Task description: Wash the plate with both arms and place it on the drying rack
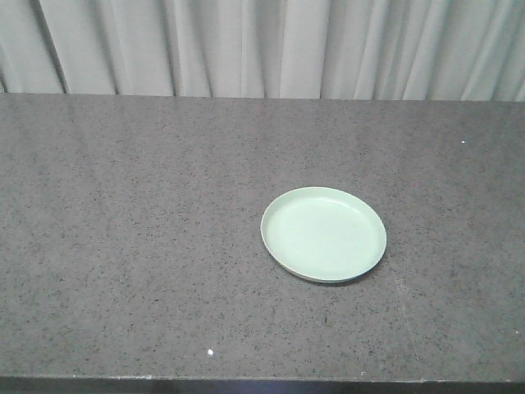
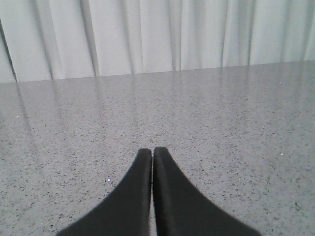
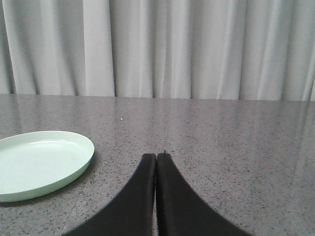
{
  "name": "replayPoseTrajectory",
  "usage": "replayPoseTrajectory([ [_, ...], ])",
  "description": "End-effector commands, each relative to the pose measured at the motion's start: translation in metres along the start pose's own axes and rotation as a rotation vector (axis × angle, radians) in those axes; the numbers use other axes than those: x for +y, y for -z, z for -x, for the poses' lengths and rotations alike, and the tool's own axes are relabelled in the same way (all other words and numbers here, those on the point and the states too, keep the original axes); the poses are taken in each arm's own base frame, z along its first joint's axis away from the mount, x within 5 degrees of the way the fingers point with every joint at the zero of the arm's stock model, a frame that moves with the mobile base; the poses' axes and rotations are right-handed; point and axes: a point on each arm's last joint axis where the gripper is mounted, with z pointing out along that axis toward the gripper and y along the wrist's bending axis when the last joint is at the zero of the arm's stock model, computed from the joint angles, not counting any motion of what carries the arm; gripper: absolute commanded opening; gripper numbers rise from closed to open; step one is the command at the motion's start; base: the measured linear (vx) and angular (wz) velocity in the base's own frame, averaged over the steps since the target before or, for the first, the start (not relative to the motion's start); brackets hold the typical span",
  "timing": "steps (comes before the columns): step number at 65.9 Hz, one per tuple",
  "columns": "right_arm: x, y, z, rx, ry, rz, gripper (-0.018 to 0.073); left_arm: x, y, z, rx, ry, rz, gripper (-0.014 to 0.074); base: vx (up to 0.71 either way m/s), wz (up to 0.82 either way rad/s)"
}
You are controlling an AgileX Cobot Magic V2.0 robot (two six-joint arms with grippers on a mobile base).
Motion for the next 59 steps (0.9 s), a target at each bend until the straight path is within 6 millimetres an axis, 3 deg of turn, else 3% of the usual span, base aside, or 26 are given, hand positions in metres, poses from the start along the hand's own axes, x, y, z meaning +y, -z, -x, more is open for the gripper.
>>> replayPoseTrajectory([
  [1,-0.001,0.001,0.007,-0.083,0.007,-0.011,-0.0004,0.0,-0.001,-0.002,-0.046,0.012,-0.006,-0.0006,0.0,0.0],
  [33,-0.001,0.001,0.007,-0.085,-0.008,-0.011,-0.0004,0.0,-0.001,-0.002,-0.046,0.012,-0.006,-0.0006,0.0,0.0],
  [40,-0.001,0.001,0.009,-0.103,-0.136,-0.007,-0.0004,0.0,-0.001,-0.002,-0.046,0.012,-0.006,-0.0006,0.0,0.0],
  [48,-0.003,0.002,0.014,-0.163,-0.433,0.0,-0.0004,0.0,-0.001,-0.002,-0.046,0.012,-0.006,-0.0006,0.0,0.0],
  [59,-0.002,0.005,0.036,-0.159,-0.445,0.019,-0.0004,0.0,-0.001,-0.002,-0.046,0.012,-0.006,-0.0006,0.0,0.0],
])
